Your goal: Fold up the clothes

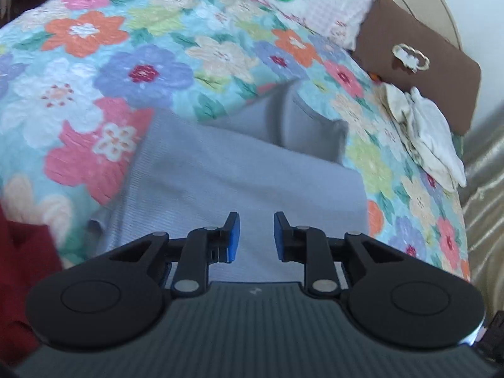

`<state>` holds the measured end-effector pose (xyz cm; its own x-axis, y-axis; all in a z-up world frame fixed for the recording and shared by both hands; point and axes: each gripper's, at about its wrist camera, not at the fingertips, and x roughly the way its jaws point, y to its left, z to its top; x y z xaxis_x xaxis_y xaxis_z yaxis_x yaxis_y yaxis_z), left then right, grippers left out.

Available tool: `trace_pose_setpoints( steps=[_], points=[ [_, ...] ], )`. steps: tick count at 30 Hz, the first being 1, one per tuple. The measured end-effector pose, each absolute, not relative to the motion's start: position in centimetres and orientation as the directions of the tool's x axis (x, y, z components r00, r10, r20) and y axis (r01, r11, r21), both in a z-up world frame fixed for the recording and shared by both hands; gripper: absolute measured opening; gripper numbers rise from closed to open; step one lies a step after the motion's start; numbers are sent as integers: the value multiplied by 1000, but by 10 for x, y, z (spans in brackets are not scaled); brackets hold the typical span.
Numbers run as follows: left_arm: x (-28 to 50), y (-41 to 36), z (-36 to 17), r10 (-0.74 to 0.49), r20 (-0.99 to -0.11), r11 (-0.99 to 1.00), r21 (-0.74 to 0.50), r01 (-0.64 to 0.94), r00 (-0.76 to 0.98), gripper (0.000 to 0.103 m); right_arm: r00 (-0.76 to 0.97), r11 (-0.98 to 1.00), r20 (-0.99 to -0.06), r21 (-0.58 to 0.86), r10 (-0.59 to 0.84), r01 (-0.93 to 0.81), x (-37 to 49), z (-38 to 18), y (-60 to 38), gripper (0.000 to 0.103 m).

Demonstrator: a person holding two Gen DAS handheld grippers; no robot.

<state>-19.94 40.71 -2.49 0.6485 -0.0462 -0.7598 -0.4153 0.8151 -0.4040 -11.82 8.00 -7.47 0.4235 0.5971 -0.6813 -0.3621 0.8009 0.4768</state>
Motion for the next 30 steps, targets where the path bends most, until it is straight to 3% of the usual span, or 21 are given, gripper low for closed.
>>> trace_pose_setpoints(
  steps=[4,7,15,16,19,26,30],
  points=[
    [-191,377,-53,-56,-848,836,-328,-440,527,67,419,817,-704,446,573,-366,-120,-76,80,53],
    [-191,367,-75,-51,-897,828,-283,-484,439,68,401,821,-720,451,567,-350,-118,-84,77,61],
    [-195,346,-69,-2,-887,888,-214,-407,461,75,247,700,-655,673,714,-238,-127,-114,75,66],
    [-196,342,-67,-1,-878,900,-209,-382,478,75,233,677,-635,700,736,-227,-127,-116,77,62],
    [-198,333,-53,-23,-836,920,-232,-315,548,75,241,624,-578,752,780,-214,-124,-115,78,15],
    [-208,312,-25,-241,-684,917,-393,-69,689,78,298,554,-477,779,827,-292,-109,-79,78,13],
    [-206,286,-22,-180,-701,969,-246,3,690,81,285,556,-480,760,830,-338,-98,-60,85,12]
  ],
)
